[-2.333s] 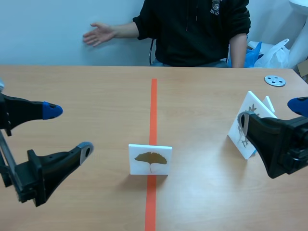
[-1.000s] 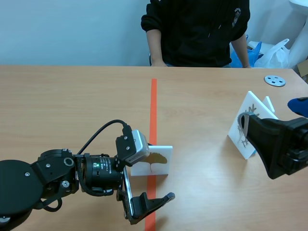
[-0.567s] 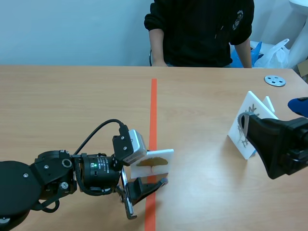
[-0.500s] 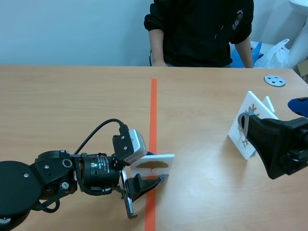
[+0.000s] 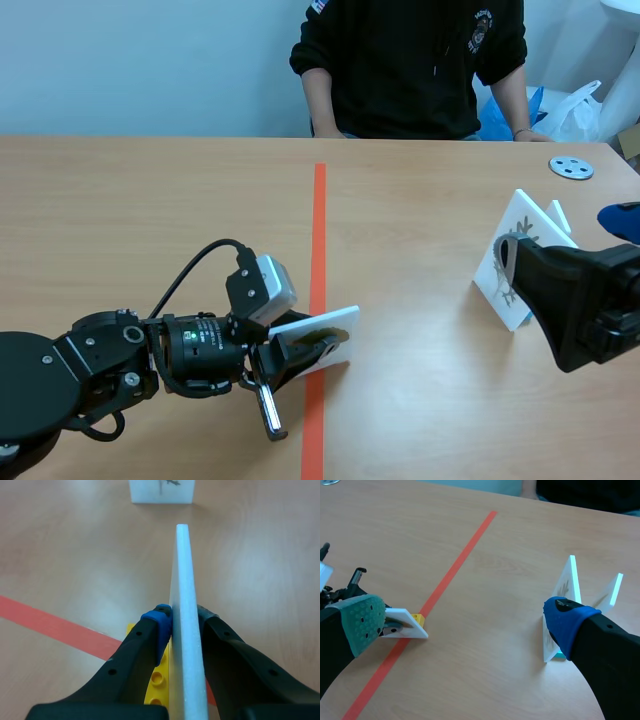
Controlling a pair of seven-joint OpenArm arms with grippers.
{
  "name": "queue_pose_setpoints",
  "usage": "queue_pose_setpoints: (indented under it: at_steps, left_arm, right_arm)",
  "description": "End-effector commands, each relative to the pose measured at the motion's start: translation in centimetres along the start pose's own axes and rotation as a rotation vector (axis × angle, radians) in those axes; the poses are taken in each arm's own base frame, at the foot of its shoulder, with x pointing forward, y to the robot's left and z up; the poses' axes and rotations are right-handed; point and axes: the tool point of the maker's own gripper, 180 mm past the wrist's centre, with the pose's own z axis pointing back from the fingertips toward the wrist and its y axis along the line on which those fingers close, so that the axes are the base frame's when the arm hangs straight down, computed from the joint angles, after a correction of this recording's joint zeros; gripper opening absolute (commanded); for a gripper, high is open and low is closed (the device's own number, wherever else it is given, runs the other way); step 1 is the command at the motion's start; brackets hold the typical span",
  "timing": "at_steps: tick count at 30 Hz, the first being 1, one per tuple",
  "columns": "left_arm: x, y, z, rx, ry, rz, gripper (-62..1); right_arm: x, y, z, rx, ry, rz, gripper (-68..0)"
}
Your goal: Sort the leaf by its shape. The table is split by an orange tape line. A compound leaf with several leaflets goes to the left side, a simple leaf with one blade goes to the right side. Return to the home posture when a red brick is placed on the table.
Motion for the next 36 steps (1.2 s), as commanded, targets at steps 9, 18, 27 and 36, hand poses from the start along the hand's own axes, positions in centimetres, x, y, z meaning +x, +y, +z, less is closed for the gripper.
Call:
queue_pose_setpoints:
  at_steps: [9, 18, 27, 36]
  left_arm:
    - [5.3, 5.7, 3.1, 0.158, -0.175, 0.066, -54.8]
    - [5.7, 14.5, 8.1, 0.496, -0.149, 0.080, -54.8]
    - [4.1, 19.7, 13.1, 0.782, -0.065, 0.084, -54.8]
    - [2.3, 21.6, 15.8, 0.941, -0.032, 0.168, -54.8]
  right_arm:
    - [0.7, -0.1, -0.1, 0.003, -0.031, 0.005, 0.4]
    - [0.7, -0.1, -0.1, 0.002, -0.032, 0.003, 0.4]
    - [0.7, -0.1, -0.1, 0.002, -0.031, 0.003, 0.4]
    - [0.7, -0.1, -0.1, 0.002, -0.031, 0.003, 0.4]
